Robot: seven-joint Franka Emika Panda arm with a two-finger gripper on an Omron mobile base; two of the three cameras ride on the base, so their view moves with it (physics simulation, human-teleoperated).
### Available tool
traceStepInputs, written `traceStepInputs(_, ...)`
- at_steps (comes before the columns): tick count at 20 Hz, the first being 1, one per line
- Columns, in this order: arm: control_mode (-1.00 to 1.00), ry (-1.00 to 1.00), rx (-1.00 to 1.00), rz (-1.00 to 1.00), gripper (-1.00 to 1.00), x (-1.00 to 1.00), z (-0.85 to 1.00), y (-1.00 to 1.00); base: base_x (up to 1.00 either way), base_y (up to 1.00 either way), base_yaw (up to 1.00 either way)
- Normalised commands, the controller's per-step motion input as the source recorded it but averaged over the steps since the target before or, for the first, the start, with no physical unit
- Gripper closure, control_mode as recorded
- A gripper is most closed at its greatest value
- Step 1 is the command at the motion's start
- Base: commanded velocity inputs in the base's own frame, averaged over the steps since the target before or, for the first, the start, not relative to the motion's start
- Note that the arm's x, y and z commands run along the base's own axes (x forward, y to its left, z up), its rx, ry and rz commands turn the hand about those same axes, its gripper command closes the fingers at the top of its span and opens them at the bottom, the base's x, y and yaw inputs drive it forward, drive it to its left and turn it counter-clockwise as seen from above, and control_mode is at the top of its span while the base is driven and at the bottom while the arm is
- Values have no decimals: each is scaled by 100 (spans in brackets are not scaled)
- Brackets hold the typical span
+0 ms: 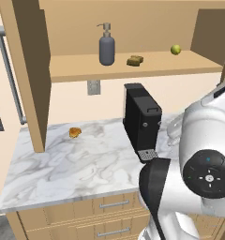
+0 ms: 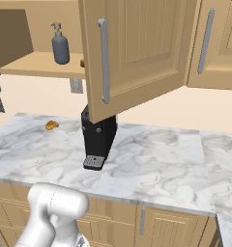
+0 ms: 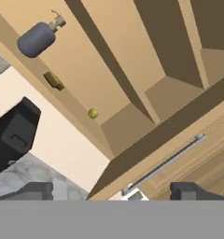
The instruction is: Pick the soap dispenser and sponge from the cabinet and place them on the counter.
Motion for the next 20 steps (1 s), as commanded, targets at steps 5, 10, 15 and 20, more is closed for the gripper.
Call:
traceStepInputs(5, -100, 2, 0, -6, -100, 91, 0, -24, 0, 0, 0)
traceStepInputs(10, -100, 0, 0, -8, -100, 90, 0, -32, 0, 0, 0)
traceStepInputs(15, -100, 0, 0, -17, -100, 74, 0, -39, 0, 0, 0)
traceStepInputs(20, -100, 0, -1, -24, -100, 59, 0, -43, 0, 0, 0)
